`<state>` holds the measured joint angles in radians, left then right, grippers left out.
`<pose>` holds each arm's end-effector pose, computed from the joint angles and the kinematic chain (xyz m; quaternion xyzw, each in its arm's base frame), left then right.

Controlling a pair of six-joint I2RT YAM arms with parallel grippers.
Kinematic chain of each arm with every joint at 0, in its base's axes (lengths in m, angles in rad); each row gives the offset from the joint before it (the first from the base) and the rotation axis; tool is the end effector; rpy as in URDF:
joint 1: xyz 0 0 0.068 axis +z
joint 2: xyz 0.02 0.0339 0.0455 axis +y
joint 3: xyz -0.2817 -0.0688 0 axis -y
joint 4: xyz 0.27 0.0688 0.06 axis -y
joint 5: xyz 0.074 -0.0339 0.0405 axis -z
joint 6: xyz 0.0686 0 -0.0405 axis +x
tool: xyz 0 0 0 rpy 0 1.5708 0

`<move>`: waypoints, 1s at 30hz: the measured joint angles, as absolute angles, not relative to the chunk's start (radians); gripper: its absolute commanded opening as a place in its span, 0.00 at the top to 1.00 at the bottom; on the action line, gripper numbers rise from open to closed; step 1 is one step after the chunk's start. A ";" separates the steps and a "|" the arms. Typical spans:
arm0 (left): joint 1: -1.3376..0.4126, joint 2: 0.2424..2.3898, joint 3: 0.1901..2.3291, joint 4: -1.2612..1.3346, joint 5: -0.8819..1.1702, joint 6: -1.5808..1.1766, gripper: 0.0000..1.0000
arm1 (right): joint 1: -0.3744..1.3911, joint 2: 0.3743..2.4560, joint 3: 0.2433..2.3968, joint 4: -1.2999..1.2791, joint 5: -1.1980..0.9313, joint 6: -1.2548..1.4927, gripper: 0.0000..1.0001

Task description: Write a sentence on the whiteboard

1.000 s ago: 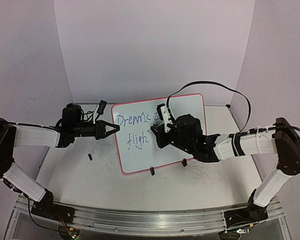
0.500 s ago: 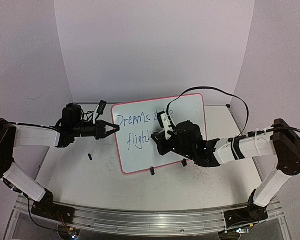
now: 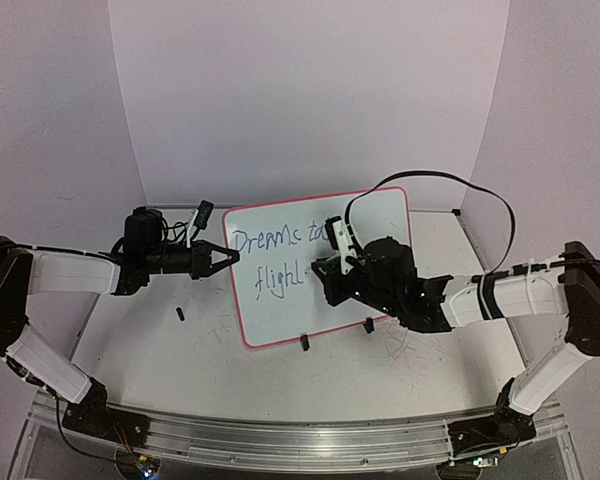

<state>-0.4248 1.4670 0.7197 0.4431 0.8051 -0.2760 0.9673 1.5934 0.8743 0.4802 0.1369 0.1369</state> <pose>0.2945 -0.1875 0.2178 0.2863 0.7224 -0.4835 0.4030 0.2387 0.3298 0.2288 -0.2778 0.7349 0.2775 0.5530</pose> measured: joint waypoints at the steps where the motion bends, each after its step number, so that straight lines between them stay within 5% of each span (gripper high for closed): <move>1: -0.425 1.467 0.720 0.443 0.805 -0.276 1.00 | 0.965 1.586 0.875 0.485 0.128 0.134 1.00; 30: -0.426 1.467 0.720 0.443 0.803 -0.276 1.00 | 0.971 1.652 0.947 0.481 0.187 0.125 1.00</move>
<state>-0.4259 1.4670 0.7200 0.4427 0.8032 -0.2760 0.9715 1.6517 0.9472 0.4806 0.1867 0.1250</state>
